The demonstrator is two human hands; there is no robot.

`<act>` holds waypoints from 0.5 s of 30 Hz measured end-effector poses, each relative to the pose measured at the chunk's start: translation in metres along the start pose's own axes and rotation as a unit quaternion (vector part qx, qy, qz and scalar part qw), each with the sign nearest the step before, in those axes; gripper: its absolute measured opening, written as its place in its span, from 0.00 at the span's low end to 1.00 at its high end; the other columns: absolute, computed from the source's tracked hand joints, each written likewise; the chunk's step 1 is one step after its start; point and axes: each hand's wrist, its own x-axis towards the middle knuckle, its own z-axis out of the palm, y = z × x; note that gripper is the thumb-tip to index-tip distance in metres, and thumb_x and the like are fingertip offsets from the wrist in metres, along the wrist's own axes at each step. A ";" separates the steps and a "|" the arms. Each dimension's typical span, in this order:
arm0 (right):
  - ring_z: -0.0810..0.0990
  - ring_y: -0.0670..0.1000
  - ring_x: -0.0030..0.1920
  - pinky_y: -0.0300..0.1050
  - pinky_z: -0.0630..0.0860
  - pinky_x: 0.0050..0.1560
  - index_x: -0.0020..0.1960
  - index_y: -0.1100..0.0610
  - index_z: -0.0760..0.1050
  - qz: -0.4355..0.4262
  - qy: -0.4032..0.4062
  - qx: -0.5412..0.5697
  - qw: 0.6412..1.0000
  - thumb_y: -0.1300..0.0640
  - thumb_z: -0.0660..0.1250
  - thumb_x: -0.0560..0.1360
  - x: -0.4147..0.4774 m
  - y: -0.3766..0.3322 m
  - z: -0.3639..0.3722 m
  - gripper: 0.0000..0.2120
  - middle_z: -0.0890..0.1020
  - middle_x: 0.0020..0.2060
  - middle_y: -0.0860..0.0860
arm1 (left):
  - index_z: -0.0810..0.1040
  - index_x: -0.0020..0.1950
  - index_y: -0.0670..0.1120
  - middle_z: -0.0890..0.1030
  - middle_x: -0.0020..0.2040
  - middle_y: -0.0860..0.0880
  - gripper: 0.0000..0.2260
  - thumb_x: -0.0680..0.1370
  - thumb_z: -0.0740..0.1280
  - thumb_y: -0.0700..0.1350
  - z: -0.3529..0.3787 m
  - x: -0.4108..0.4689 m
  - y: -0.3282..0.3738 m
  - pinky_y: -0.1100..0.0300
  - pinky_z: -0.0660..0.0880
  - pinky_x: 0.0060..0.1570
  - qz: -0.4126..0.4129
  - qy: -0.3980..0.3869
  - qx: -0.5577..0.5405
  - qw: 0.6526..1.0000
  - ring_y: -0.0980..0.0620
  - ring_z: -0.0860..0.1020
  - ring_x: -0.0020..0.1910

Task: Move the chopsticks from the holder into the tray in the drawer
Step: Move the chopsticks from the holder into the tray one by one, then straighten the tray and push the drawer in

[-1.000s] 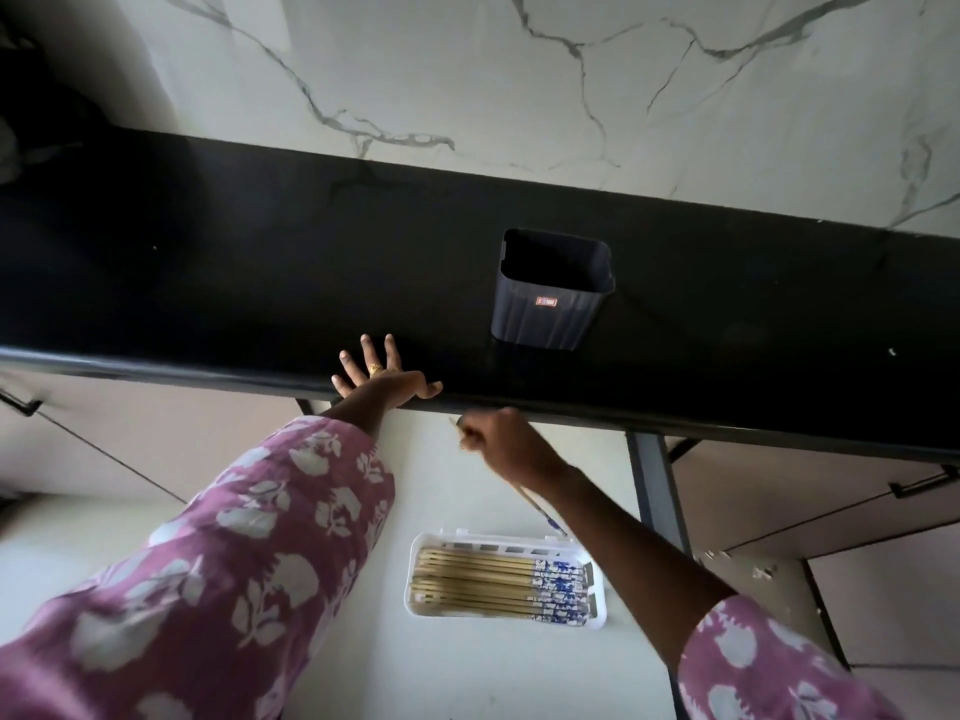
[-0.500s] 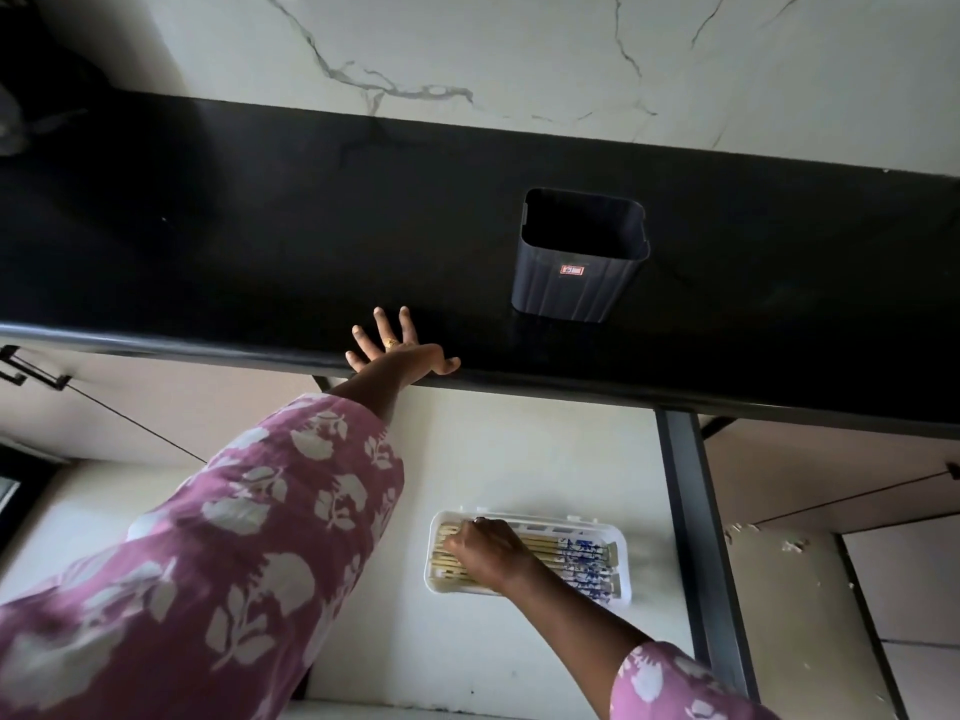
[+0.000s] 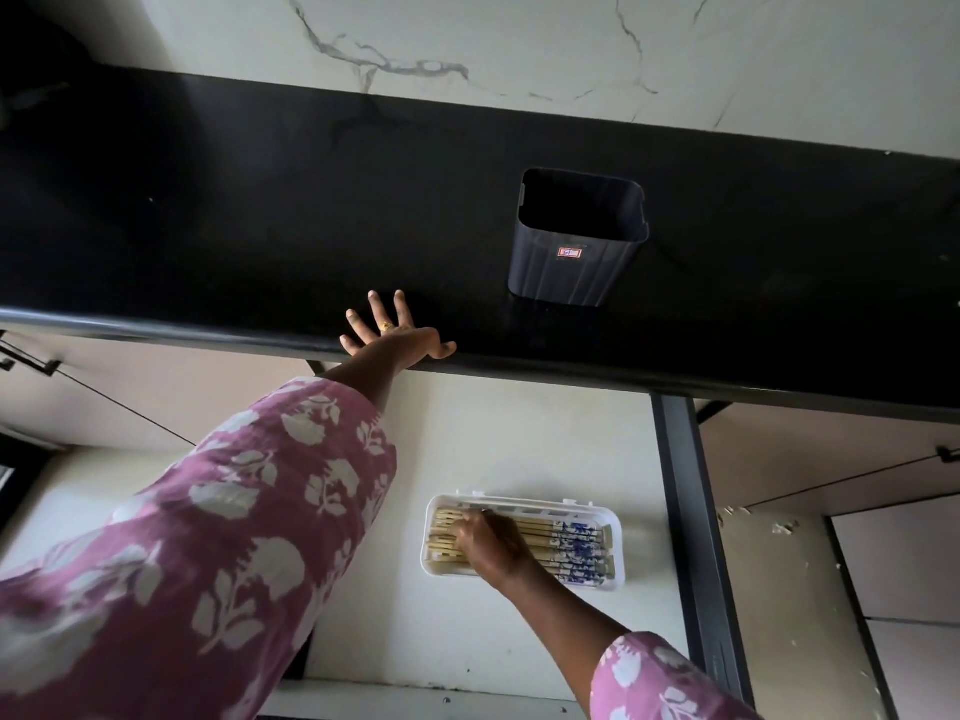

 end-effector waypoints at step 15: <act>0.75 0.63 0.58 0.52 0.75 0.53 0.61 0.65 0.72 0.383 0.248 0.180 0.871 0.59 0.64 0.77 -0.081 0.077 -0.030 0.15 0.77 0.57 0.63 | 0.50 0.78 0.46 0.55 0.77 0.43 0.27 0.81 0.58 0.46 0.127 -0.065 -0.097 0.53 0.55 0.72 0.103 0.109 -0.229 0.962 0.44 0.54 0.76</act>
